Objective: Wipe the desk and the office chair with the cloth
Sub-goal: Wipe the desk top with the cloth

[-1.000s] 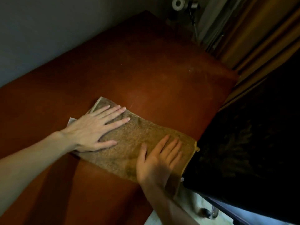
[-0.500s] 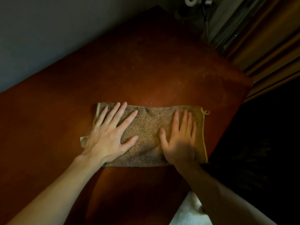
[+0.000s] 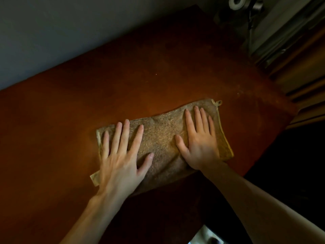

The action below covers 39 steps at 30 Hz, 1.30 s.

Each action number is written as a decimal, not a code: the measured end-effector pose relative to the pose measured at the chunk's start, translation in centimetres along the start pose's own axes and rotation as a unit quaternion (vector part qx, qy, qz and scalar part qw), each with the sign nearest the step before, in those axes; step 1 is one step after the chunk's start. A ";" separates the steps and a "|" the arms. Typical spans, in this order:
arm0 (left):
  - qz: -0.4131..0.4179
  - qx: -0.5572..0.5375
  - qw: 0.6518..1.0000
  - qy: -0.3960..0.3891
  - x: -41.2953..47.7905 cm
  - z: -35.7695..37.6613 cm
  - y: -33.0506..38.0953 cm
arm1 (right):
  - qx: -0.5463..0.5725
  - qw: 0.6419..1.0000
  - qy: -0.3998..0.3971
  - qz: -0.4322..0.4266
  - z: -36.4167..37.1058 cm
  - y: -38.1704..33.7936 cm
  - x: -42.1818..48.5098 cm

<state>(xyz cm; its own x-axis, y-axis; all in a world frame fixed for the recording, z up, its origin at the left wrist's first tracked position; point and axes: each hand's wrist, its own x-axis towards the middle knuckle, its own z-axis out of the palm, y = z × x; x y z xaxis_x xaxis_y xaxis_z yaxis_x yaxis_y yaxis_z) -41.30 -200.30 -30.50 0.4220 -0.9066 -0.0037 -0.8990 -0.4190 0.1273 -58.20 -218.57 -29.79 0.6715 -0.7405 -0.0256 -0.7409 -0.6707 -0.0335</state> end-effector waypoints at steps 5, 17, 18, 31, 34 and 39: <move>-0.113 0.016 0.993 -0.020 -0.8 -0.8 4.1 | -0.003 0.999 0.007 -0.039 0.3 0.5 1.9; -0.251 -0.022 0.968 -0.012 4.1 0.1 4.4 | 0.026 0.991 -0.005 -0.133 0.1 -0.5 10.2; -0.252 -0.021 0.967 -0.007 4.6 0.1 3.9 | 0.032 0.991 -0.003 -0.132 0.0 -0.8 10.8; -0.229 -0.006 0.973 0.019 11.9 -1.0 -2.3 | 0.028 0.994 -0.024 -0.103 -0.4 -4.8 17.9; -0.185 0.017 0.983 0.007 14.3 -1.6 -4.9 | 0.025 0.995 -0.046 -0.091 -0.6 -5.3 18.5; -0.094 0.015 0.995 -0.038 17.0 -2.8 -8.0 | 0.023 0.981 0.043 -0.189 -2.7 -3.4 20.3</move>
<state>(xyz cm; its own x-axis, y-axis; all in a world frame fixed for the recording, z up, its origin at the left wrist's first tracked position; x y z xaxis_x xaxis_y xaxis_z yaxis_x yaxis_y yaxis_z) -26.66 -212.21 -28.83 0.5743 -0.8126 -0.0992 -0.8083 -0.5821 0.0884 -42.10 -231.47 -27.49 0.8936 -0.4415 0.0812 -0.4367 -0.8968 -0.0702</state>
